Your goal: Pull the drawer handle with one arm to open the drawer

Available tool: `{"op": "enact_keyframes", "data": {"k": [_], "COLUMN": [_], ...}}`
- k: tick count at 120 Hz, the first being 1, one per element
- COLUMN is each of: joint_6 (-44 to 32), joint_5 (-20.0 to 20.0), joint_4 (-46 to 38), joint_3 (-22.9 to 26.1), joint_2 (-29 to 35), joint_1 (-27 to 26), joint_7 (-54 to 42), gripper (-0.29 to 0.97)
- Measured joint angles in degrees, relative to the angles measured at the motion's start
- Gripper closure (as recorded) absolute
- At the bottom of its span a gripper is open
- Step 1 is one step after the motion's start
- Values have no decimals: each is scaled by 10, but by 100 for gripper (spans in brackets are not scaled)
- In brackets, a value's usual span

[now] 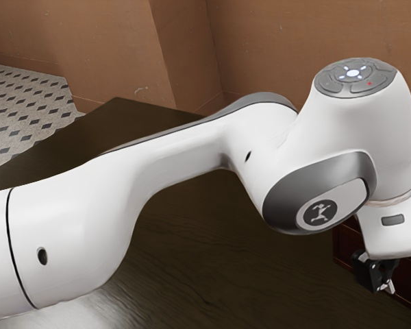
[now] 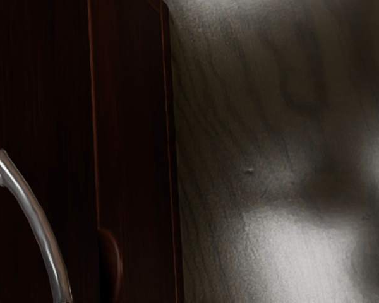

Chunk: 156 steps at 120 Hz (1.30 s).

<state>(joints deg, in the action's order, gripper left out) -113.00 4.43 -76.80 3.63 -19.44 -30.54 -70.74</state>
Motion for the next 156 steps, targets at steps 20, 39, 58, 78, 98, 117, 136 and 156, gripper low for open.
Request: {"op": "enact_keyframes", "data": {"k": [20, 39, 58, 78, 98, 117, 136, 156], "joint_6": [-3, -8, -11, -12, -13, -13, -13, -15], "joint_5": [0, 3, 4, 4, 3, 3, 2, 2], "joint_4": [-3, -3, -3, -5, -7, -15, -36, -61], "joint_3": [-1, -2, -2, -2, -2, -2, -2, -2], "joint_2": [-6, -7, -7, -7, -7, -2, 19, 38], "joint_1": [1, 1, 2, 2, 2, 0, -3, -4], "joint_7": [1, 2, 3, 5, 8, 13, 18, 24], "gripper": [0, 0, 4, 10, 15, 21, 26, 26]}}
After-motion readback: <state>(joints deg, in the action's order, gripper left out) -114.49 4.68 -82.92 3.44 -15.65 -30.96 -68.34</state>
